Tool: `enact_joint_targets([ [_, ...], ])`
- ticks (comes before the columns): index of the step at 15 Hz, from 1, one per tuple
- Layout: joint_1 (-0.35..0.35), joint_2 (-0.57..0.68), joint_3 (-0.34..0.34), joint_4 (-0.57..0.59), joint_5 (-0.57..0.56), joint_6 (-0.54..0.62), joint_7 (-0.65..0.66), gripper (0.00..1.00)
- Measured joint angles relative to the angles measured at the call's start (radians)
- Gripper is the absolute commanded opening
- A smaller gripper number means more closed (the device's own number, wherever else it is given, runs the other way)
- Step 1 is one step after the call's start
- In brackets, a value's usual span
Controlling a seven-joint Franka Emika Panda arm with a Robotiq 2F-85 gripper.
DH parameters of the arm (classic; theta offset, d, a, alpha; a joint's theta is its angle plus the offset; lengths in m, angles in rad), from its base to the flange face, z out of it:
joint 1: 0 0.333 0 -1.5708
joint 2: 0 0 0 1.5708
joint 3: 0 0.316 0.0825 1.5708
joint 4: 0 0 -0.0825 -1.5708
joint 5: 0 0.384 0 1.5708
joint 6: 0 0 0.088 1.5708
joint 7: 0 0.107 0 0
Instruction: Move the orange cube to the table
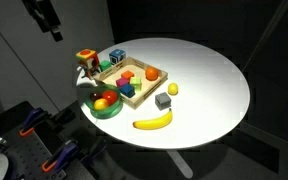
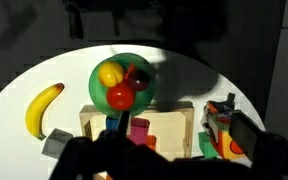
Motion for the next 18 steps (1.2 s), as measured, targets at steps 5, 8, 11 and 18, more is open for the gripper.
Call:
enact_joint_targets([
  [5,0.0,0.0,0.0,0.0,0.0,0.0,0.0,1.0],
  [8,0.0,0.0,0.0,0.001,0.0,0.0,0.0,1.0],
  [11,0.0,0.002,0.004,0.019,0.0,0.005,0.008,1.0],
  [18,0.0,0.077,0.05,0.134,0.0,0.025,0.111,1.0],
])
